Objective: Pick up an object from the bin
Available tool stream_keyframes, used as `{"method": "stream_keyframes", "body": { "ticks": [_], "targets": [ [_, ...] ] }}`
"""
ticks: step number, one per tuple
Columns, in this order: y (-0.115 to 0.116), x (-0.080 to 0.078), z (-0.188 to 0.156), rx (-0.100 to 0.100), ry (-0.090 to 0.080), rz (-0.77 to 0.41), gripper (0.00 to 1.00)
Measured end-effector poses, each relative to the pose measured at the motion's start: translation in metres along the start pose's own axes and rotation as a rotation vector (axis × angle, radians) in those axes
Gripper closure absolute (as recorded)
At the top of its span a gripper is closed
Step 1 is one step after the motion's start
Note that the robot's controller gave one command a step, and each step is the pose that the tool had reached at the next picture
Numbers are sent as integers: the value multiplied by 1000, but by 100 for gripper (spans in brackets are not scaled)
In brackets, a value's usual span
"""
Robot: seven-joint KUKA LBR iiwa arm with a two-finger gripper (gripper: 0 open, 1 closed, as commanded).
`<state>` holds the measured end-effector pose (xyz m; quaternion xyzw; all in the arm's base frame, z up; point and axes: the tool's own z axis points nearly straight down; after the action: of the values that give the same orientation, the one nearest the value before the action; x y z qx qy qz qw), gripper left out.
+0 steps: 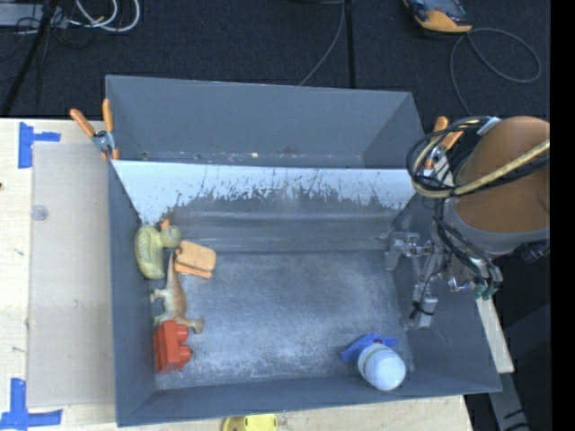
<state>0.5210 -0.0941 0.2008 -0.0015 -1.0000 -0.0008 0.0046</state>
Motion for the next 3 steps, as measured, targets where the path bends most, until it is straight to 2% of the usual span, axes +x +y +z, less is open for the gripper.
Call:
{"method": "stream_keyframes", "body": {
  "ticks": [1, 2, 3],
  "targets": [
    [0, -1, -5, 1, -7, -2, 0],
    [5, 9, 12, 3, -15, -64, 0],
    [13, 29, 73, 2, -10, -184, 0]
  ]
}}
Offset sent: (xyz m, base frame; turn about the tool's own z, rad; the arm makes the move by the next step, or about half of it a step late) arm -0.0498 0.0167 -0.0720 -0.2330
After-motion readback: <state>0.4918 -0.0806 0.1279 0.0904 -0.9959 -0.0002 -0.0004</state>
